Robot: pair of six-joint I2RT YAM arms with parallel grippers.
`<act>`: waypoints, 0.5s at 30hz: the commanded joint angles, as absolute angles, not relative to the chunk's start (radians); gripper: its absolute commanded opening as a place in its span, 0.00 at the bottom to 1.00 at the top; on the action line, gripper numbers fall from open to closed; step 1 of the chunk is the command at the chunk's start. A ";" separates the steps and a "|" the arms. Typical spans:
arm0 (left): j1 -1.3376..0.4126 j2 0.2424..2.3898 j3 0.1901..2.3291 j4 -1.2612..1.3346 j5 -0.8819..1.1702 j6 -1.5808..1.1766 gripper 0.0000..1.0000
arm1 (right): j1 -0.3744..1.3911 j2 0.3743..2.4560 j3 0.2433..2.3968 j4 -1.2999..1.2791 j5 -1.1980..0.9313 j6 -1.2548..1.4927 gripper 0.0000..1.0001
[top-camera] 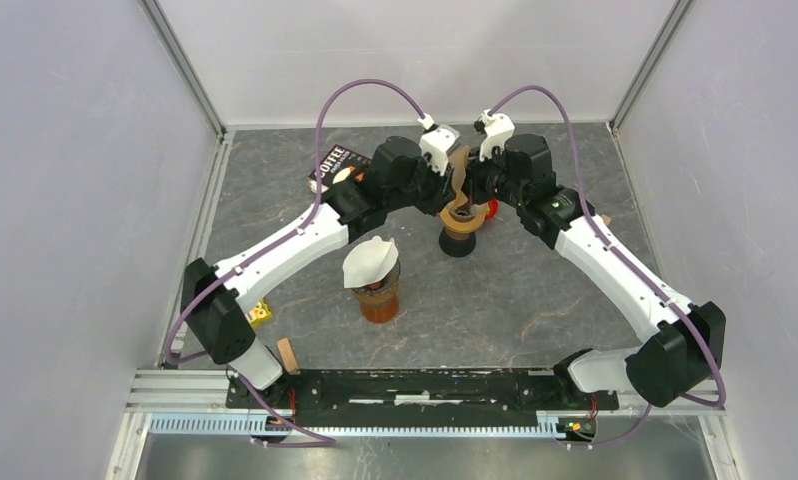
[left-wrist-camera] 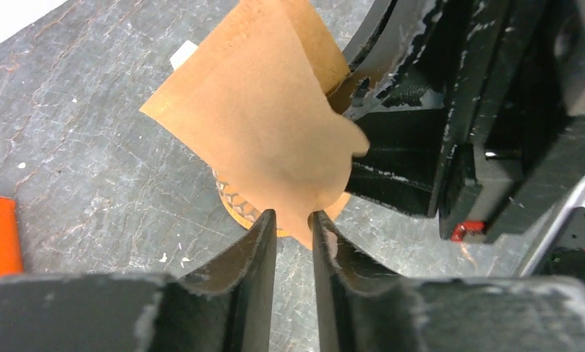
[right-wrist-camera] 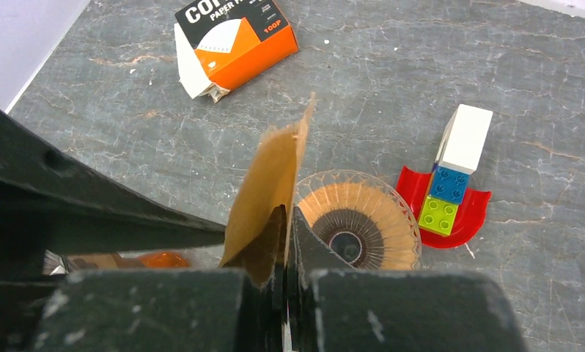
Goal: Place the coffee filter in the dripper
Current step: Place the coffee filter at the center of the board.
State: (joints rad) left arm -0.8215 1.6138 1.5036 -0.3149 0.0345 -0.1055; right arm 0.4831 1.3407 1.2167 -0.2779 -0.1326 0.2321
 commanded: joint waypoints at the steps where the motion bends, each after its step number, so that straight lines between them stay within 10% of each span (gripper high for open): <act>1: -0.747 1.505 1.500 -0.276 0.191 -0.083 0.38 | 0.479 1.298 1.212 -0.239 -0.158 0.150 0.00; 8: -0.588 1.394 1.485 -0.353 0.506 0.138 0.76 | 0.480 1.275 1.192 -0.200 -0.368 0.015 0.00; 15: -0.514 1.354 1.455 -0.446 0.607 0.347 0.88 | 0.480 1.274 1.170 -0.149 -0.512 -0.045 0.00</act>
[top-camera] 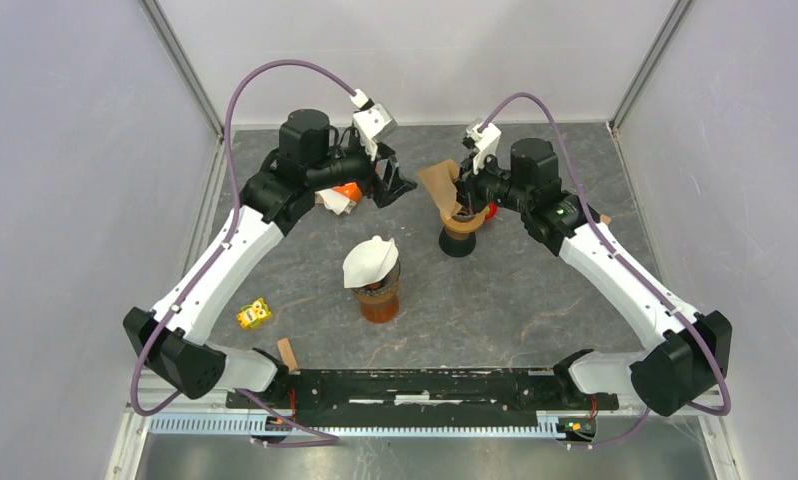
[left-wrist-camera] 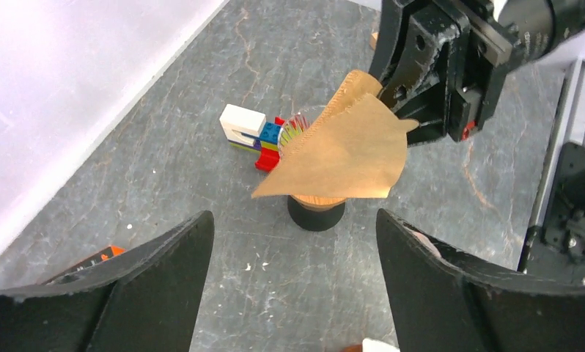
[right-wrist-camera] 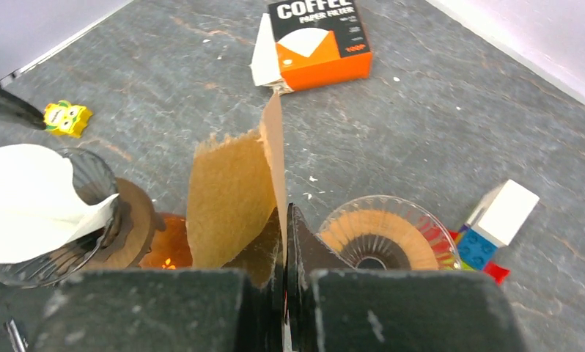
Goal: Place the coffee filter in the dripper
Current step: Place the coffee filter at the center of the board.
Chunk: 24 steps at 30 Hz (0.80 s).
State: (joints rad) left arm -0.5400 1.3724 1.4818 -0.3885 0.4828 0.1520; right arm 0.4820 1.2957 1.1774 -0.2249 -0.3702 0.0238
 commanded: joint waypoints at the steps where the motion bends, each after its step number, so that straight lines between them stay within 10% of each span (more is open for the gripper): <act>1: -0.512 1.357 1.453 -0.465 0.630 0.382 0.90 | 0.480 1.274 1.169 -0.140 -0.546 -0.054 0.00; 13: -0.515 1.466 1.519 -0.548 0.740 0.588 0.85 | 0.480 1.280 1.170 -0.129 -0.761 -0.115 0.00; 24: -0.515 1.468 1.517 -0.525 0.808 0.512 0.30 | 0.480 1.290 1.172 -0.136 -0.763 -0.123 0.00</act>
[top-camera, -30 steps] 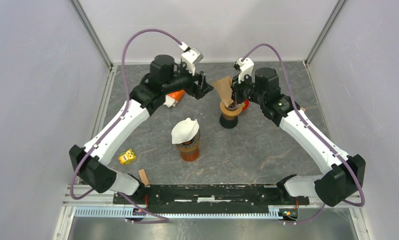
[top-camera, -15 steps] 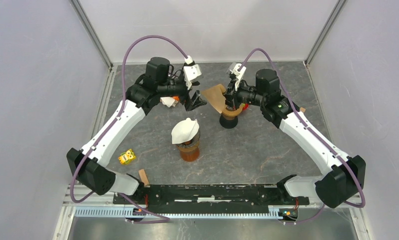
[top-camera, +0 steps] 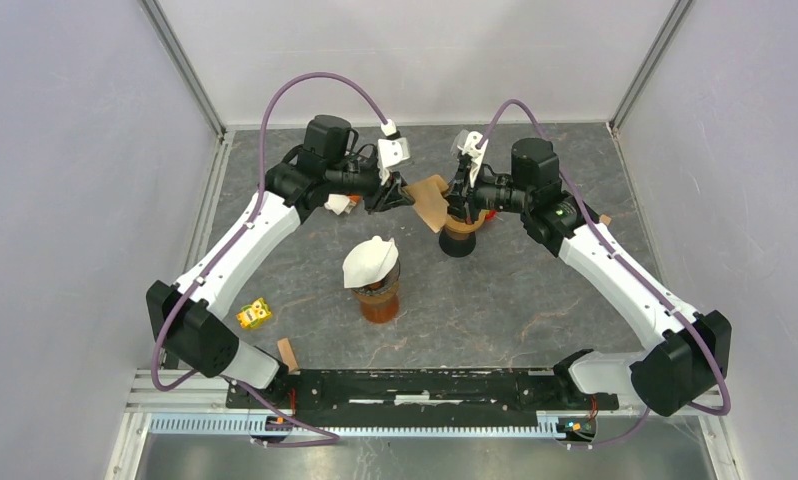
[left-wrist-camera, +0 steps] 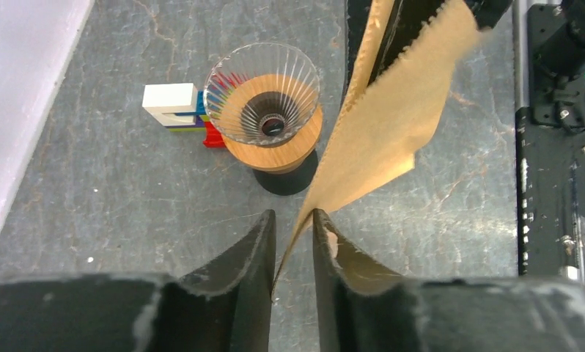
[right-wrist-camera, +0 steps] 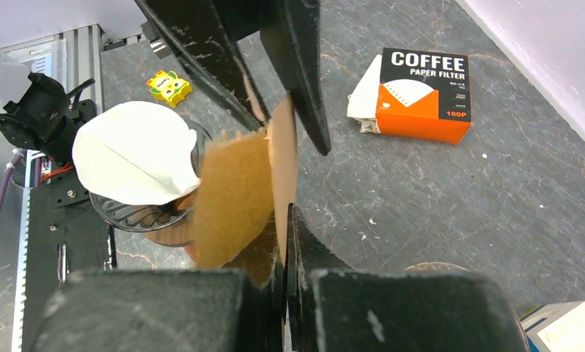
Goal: Place the coffee filter in the dripper
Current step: Place the coffee filter at the center of the board.
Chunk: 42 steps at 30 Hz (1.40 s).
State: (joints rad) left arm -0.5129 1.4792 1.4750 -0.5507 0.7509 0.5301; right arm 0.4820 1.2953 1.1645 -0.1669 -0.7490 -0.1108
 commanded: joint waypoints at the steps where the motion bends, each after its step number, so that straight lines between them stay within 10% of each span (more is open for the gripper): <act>1: -0.515 1.467 1.518 -0.525 0.808 0.506 0.24 | 0.480 1.290 1.173 -0.139 -0.759 -0.123 0.01; 4: -0.514 1.445 1.511 -0.525 0.767 0.467 0.02 | 0.480 1.289 1.179 -0.148 -0.746 -0.127 0.16; 14: -0.229 1.305 1.437 -0.539 0.564 0.197 0.02 | 0.480 1.234 1.191 -0.185 -0.537 -0.176 0.72; 30: 0.332 1.506 1.163 -0.825 0.570 0.186 0.02 | 0.480 1.214 1.130 -0.178 -0.523 -0.178 0.77; 42: 0.342 1.718 1.213 -0.757 0.462 0.170 0.43 | 0.480 1.195 1.098 -0.195 -0.507 -0.199 0.80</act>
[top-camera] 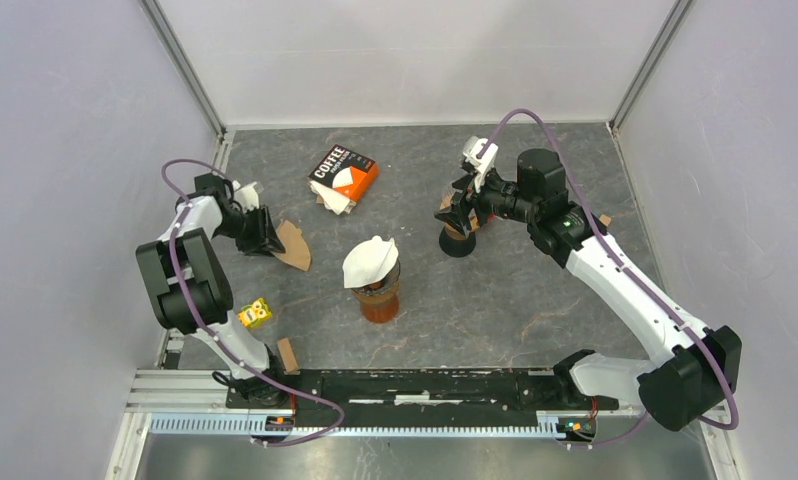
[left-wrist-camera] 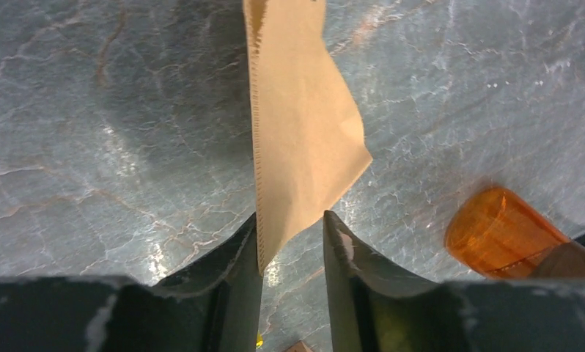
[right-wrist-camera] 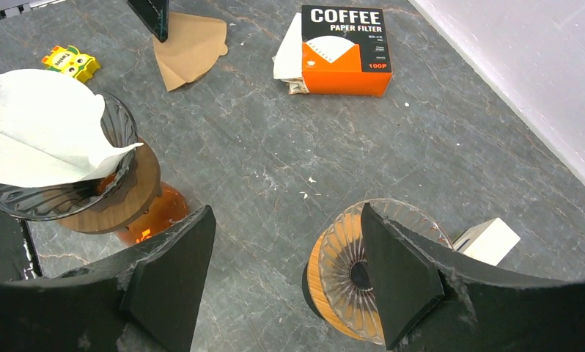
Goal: Place the coffee filter in the dripper
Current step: Place the coffee filter at the center of the board.
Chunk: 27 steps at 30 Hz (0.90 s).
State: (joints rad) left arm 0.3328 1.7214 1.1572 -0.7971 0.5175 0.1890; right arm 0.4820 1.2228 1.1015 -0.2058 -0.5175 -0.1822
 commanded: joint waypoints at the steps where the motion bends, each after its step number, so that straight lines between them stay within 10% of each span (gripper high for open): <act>1: 0.341 1.713 1.220 -0.753 0.450 0.175 0.46 | 0.480 1.197 1.099 -0.193 -0.506 -0.199 0.80; 10: 0.219 1.618 1.252 -0.579 0.352 0.117 0.85 | 0.480 1.227 1.108 -0.179 -0.522 -0.181 0.81; 27: 0.100 1.926 1.406 -0.246 0.542 -0.279 0.49 | 0.480 1.220 1.068 -0.175 -0.495 -0.193 0.82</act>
